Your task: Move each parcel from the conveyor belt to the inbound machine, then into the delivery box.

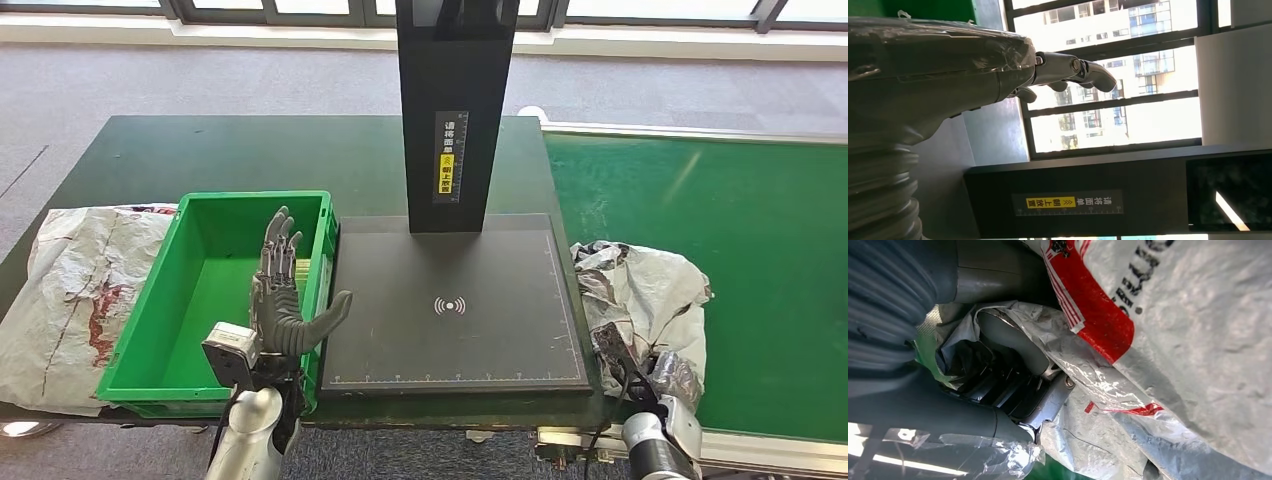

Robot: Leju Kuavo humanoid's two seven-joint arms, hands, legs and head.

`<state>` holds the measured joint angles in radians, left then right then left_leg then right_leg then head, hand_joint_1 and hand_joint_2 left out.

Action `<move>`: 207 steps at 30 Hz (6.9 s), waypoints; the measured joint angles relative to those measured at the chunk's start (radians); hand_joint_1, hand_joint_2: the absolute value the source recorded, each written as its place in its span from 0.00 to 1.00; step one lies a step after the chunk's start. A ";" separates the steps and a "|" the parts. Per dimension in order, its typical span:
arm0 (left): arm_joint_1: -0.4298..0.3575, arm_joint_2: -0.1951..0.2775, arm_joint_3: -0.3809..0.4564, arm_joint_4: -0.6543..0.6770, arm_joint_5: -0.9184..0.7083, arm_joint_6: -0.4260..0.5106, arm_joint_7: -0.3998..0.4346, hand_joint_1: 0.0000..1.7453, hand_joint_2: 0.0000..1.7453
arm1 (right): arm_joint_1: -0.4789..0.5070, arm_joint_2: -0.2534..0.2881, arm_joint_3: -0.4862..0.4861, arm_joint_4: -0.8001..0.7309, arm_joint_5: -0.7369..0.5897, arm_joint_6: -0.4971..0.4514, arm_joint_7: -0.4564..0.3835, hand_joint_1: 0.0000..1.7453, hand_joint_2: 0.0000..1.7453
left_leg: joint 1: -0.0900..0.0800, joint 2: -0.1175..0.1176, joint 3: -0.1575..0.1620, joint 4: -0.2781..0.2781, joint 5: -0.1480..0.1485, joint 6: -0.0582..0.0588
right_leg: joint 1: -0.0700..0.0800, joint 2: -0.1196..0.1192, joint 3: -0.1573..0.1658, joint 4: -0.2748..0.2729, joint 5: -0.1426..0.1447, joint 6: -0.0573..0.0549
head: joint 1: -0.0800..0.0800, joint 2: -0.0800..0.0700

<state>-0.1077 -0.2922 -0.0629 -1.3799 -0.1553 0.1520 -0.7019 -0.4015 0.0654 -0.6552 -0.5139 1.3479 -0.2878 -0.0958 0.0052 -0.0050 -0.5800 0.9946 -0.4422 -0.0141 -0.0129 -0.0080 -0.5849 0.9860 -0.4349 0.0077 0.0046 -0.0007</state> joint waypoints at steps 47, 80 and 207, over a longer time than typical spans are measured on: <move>0.042 0.004 0.001 -0.007 0.007 -0.018 0.000 0.00 1.00 | 0.231 0.242 0.695 -0.829 -0.565 -0.014 -0.503 1.00 1.00 | 0.000 0.003 -0.003 -0.001 0.000 -0.001 | -0.001 0.003 -0.006 0.001 -0.001 0.000 | 0.000 0.000; 0.038 0.006 -0.014 0.013 0.016 0.029 0.000 0.00 1.00 | 0.174 0.250 0.798 -0.450 -0.851 0.133 -0.572 0.00 0.00 | -0.001 0.002 -0.003 0.000 0.000 -0.001 | -0.001 0.003 -0.006 0.001 -0.001 0.000 | 0.000 0.000; -0.211 -0.036 0.117 -0.390 -0.773 0.549 0.194 1.00 1.00 | 0.414 0.221 0.736 -1.317 -0.801 -0.410 -0.605 0.00 0.00 | -0.001 0.008 -0.015 0.000 0.009 0.001 | -0.002 0.008 -0.017 0.000 0.010 0.001 | 0.000 0.000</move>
<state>-0.3183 -0.3280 0.0538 -1.7697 -0.9287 0.7008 -0.5075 0.0123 0.2865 0.0813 -1.8311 0.5467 -0.6977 -0.7012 0.0038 0.0028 -0.5952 0.9945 -0.4328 -0.0127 -0.0145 -0.0003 -0.6022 0.9856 -0.4248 0.0087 0.0046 -0.0006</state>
